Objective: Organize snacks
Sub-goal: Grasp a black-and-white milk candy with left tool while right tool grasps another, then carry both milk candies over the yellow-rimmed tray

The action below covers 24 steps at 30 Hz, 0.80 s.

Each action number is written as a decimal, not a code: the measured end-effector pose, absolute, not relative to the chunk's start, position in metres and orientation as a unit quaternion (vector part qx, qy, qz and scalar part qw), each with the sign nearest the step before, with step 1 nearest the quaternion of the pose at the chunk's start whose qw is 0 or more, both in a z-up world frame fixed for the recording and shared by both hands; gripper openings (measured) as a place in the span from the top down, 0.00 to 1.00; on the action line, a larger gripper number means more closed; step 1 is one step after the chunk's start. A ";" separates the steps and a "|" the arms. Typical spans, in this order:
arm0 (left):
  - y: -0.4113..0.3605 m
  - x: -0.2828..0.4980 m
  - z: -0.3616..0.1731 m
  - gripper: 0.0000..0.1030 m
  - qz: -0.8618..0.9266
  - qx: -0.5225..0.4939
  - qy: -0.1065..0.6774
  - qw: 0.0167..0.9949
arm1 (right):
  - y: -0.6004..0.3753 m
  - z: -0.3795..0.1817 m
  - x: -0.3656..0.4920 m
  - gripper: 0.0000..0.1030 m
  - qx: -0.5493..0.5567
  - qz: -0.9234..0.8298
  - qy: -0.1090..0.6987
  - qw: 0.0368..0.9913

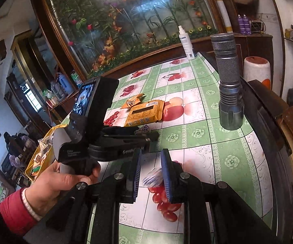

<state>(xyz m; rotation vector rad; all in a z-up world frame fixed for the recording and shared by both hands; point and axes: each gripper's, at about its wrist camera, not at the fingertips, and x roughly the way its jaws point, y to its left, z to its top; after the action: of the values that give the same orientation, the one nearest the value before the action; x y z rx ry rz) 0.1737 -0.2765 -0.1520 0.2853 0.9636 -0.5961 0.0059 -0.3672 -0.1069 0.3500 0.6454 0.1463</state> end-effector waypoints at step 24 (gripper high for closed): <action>-0.137 0.121 -0.117 0.85 -0.224 0.028 0.439 0.870 | -0.307 -0.141 0.020 0.82 0.008 0.018 0.434 0.901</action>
<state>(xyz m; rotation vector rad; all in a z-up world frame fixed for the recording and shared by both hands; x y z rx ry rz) 0.1207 -0.1373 -0.1174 0.0576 0.9188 -0.4682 0.0205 -0.3070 -0.1410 0.0156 0.8984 0.0371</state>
